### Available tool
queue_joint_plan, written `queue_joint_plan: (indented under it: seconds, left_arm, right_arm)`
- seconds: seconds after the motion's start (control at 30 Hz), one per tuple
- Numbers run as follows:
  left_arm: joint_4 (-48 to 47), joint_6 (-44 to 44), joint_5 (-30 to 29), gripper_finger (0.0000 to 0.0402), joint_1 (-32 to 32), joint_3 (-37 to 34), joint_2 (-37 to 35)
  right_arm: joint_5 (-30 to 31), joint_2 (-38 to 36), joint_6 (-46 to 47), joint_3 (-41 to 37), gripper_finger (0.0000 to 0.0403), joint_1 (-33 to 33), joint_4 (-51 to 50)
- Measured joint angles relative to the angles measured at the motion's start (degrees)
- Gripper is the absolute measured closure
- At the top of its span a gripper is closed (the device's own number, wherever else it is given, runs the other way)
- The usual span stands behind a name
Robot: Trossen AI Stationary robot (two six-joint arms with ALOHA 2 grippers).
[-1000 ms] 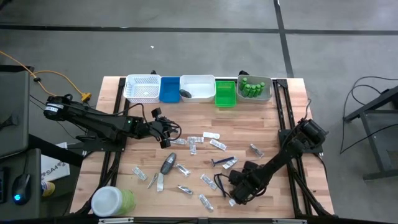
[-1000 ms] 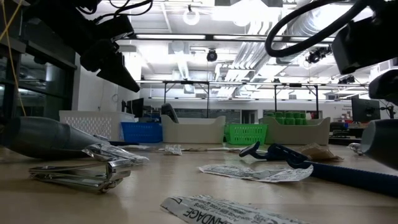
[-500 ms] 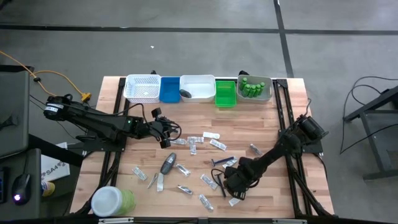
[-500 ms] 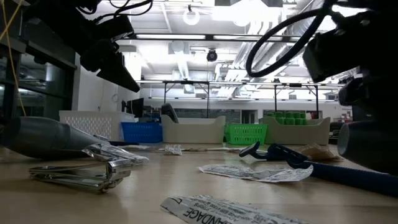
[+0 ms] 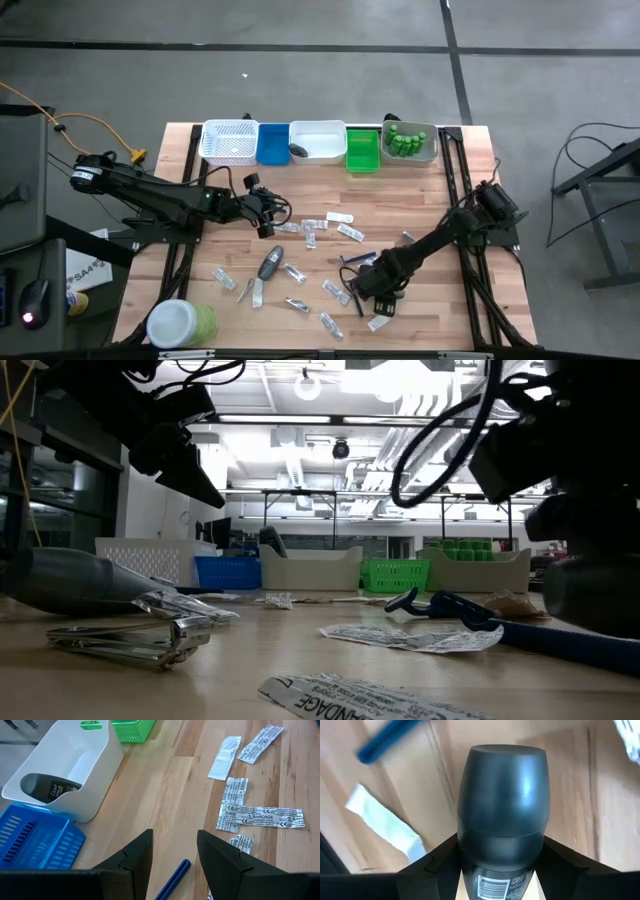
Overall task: Pick & Place Travel size toiletries
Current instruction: Put the deodorant into the right white bin
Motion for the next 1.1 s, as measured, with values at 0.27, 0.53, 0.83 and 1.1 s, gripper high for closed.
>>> queue_joint_plan:
  seconds: [0.27, 0.53, 0.83, 1.1]
  left_arm:
    - [0.0, 0.0, 0.0, 0.0249, 0.0, 0.01, 0.0]
    - [0.06, -0.01, 0.0, 0.0249, 0.0, 0.0, 0.0]
    - [0.09, -0.02, 0.0, 0.0249, 0.0, 0.01, 0.0]
    - [0.12, -0.02, 0.0, 0.0249, 0.0, 0.01, 0.0]
  right_arm:
    - [-0.03, 0.0, 0.72, 0.09, 0.0198, 0.24, 3.48]
    - [-0.29, 0.02, 1.67, 0.09, 0.0203, -0.28, 2.9]
    - [1.81, -0.31, 1.15, 2.97, 0.0203, -0.26, -2.18]
    - [10.88, -0.31, -4.88, 11.17, 0.0203, -0.91, -15.48]
